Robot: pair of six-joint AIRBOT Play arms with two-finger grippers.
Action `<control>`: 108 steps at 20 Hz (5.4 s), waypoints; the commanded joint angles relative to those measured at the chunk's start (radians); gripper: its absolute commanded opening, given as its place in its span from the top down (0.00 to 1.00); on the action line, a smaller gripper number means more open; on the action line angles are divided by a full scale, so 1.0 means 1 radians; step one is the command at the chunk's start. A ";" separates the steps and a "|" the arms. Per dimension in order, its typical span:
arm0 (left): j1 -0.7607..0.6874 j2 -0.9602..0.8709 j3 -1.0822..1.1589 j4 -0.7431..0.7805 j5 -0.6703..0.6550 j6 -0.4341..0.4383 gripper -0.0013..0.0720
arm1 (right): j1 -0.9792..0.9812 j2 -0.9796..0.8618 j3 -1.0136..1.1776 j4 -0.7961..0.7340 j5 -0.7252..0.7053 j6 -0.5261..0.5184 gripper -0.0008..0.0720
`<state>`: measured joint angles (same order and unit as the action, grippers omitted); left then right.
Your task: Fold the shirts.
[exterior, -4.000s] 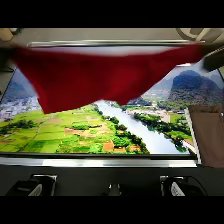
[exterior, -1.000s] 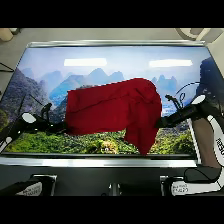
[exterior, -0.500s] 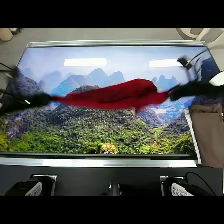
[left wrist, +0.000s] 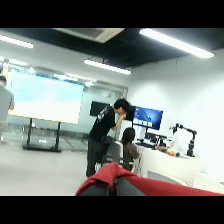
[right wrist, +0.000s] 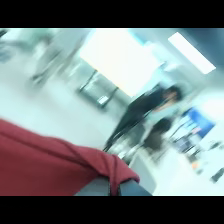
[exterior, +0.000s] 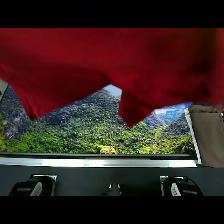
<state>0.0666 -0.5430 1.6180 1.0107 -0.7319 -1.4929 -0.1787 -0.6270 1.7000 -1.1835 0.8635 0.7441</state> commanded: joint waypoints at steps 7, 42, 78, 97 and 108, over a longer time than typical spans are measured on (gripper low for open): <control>0.001 -0.182 -0.006 0.367 -0.396 -0.037 0.95 | 0.000 -0.186 0.016 -0.108 0.354 0.128 0.96; 0.122 -0.821 -0.449 0.249 -0.693 0.053 0.30 | 0.064 -0.896 -0.291 -0.240 0.650 0.279 0.27; 0.044 -0.463 -0.775 0.088 -0.261 0.012 0.95 | -0.055 -0.637 -0.637 0.258 0.295 0.051 0.96; 0.091 -1.062 -0.275 -0.068 -0.363 0.043 0.00 | -0.062 -1.085 -0.331 0.217 0.177 0.101 0.00; 0.002 -0.820 -0.259 -0.070 -0.369 0.057 0.00 | 0.025 -1.201 -0.331 0.200 0.246 0.161 0.06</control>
<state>0.1040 -1.4059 1.3571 0.9413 -1.0985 -1.4387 -0.1909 -1.8008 1.3724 -0.9970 1.0931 0.8871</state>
